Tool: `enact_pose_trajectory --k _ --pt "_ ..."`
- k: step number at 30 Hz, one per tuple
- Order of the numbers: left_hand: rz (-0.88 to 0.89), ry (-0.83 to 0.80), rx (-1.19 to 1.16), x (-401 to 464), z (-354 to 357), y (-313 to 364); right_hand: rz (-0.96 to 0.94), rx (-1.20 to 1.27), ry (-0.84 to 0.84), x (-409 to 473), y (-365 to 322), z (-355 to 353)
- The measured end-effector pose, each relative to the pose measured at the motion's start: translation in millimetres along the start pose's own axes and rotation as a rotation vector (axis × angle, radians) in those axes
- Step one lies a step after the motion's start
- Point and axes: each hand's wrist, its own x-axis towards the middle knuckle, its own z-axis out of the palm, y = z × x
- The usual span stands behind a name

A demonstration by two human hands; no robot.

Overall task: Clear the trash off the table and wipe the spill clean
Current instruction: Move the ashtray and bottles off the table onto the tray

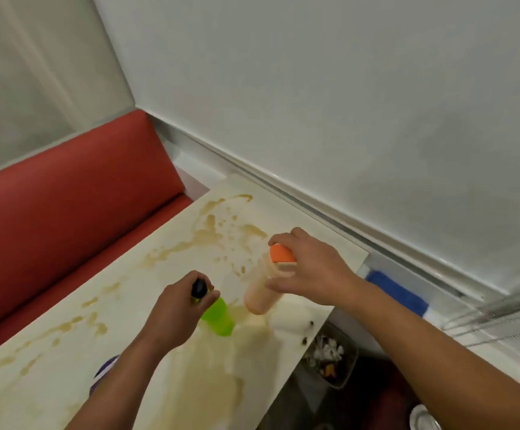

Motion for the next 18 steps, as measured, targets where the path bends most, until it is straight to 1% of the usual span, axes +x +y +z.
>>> enact_pose_trajectory --k 4,8,14,18 --pt "0.12 -0.104 -0.048 -5.0 37.2 66.8 0.132 0.088 0.131 -85.9 59.1 -46.2" --pt "0.273 -0.276 -0.041 3.1 86.4 129.9 0.257 0.097 0.27 -168.7 113.0 -72.8" --pt "0.461 -0.462 0.061 10.9 176.1 216.5 0.481 0.111 0.413 -276.3 190.9 -73.8" --pt "0.585 -0.602 0.159 5.9 244.7 260.4 0.647 0.132 0.441 -338.4 238.5 -55.7"
